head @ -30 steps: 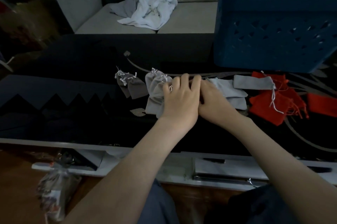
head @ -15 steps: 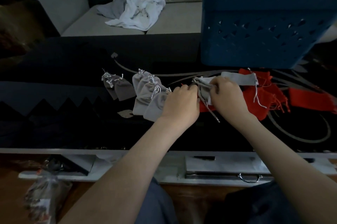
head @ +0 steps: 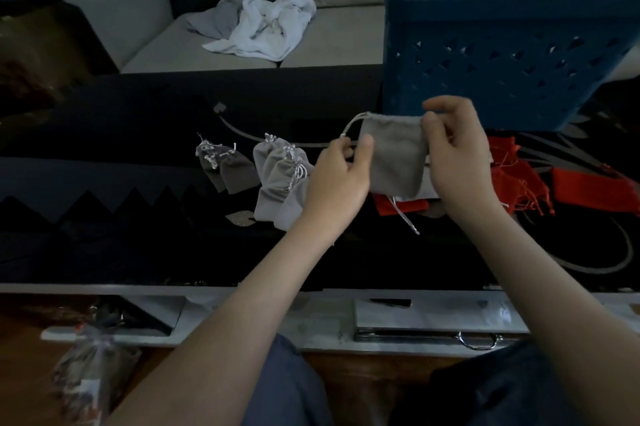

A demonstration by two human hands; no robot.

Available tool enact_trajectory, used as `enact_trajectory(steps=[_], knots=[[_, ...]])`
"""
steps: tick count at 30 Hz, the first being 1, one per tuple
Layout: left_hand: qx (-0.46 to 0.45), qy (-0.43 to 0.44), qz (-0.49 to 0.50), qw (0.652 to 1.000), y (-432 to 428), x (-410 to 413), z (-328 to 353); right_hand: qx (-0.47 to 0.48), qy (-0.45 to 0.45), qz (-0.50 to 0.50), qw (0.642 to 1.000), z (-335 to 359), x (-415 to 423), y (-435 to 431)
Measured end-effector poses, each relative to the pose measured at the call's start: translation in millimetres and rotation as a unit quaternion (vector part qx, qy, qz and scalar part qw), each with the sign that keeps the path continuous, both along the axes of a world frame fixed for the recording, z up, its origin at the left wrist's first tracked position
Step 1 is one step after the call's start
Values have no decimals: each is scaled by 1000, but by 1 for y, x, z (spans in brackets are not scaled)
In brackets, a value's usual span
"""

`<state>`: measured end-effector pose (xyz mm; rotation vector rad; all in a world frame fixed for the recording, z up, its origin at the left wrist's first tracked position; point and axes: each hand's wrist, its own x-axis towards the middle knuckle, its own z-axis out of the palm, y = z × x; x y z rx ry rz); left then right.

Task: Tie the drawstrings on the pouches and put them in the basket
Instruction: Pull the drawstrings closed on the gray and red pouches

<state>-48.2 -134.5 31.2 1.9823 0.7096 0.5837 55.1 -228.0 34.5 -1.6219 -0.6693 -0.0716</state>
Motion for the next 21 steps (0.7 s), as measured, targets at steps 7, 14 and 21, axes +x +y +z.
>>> enact_trajectory(steps=[7,14,21], knots=[[-233,-43,51,970,8,-1,3,-34,77,99,992,-2,-4,7],[-338,-121,63,931,17,-5,7,-54,124,143,980,-3,-10,14],[-329,-161,110,924,20,-9,7,-98,164,157,969,-6,-9,17]])
